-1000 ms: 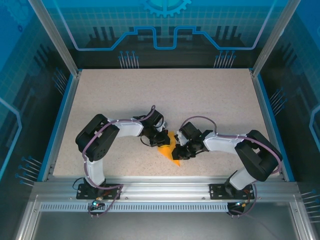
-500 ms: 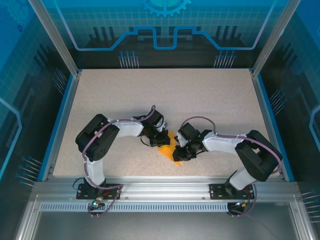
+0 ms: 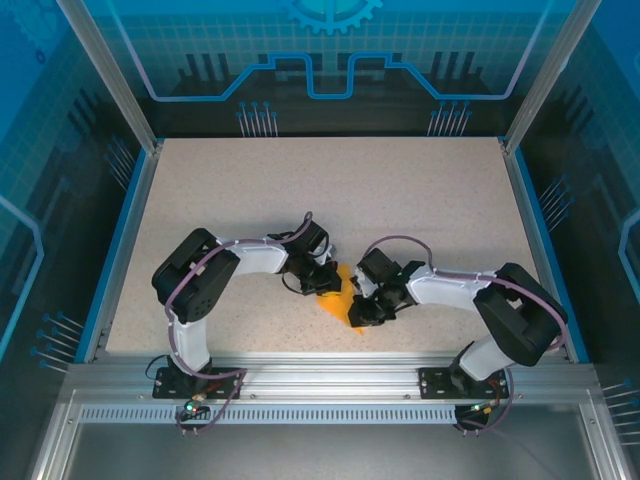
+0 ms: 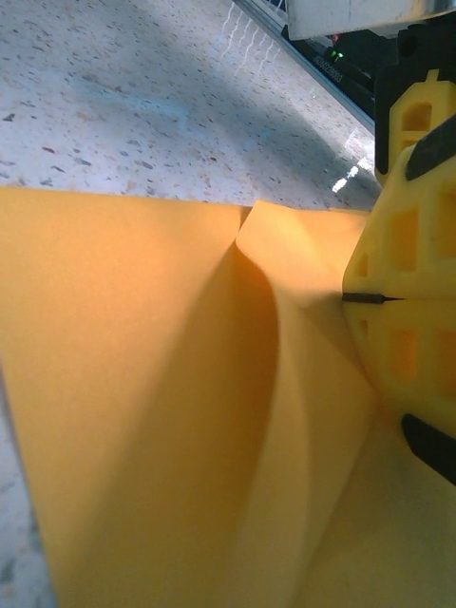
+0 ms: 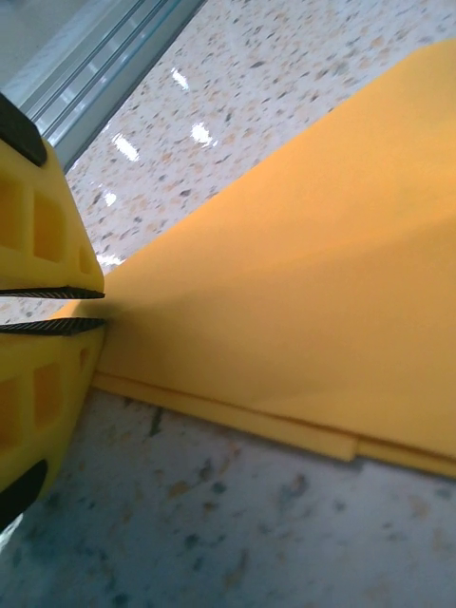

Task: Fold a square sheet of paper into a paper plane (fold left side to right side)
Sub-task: Fourth fold the wing at the center of the table.

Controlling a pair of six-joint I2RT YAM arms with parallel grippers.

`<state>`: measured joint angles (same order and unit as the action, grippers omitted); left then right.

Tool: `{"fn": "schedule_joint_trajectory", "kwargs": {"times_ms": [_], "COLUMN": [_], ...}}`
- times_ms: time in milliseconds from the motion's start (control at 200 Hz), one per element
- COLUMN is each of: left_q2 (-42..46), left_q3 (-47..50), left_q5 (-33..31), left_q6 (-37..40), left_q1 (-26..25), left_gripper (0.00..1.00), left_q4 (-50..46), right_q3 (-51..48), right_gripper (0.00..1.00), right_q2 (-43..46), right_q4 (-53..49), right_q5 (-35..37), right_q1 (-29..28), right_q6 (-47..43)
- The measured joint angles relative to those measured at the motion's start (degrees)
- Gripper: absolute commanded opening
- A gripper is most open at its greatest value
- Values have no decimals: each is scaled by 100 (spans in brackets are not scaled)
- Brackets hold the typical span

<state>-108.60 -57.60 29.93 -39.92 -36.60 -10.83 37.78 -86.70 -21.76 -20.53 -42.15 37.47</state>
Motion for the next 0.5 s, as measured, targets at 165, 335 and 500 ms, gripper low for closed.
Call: {"fn": "schedule_joint_trajectory", "kwargs": {"times_ms": [165, 335, 500], "left_q2": [-7, -7, -7], "left_q3": [0, 0, 0], "left_q5": [2, 2, 2], "left_q6": [0, 2, 2], "left_q1": [-2, -2, -2], "left_gripper": [1, 0, 1], "left_q4": [0, 0, 0], "right_q3": [-214, -350, -380], "right_gripper": [17, 17, 16], "right_q2": [254, 411, 518], "right_q4": [-149, -310, -466], "right_q5": [-7, -59, -68], "right_q1": [-26, -31, -37], "right_q6": [2, 2, 4]}}
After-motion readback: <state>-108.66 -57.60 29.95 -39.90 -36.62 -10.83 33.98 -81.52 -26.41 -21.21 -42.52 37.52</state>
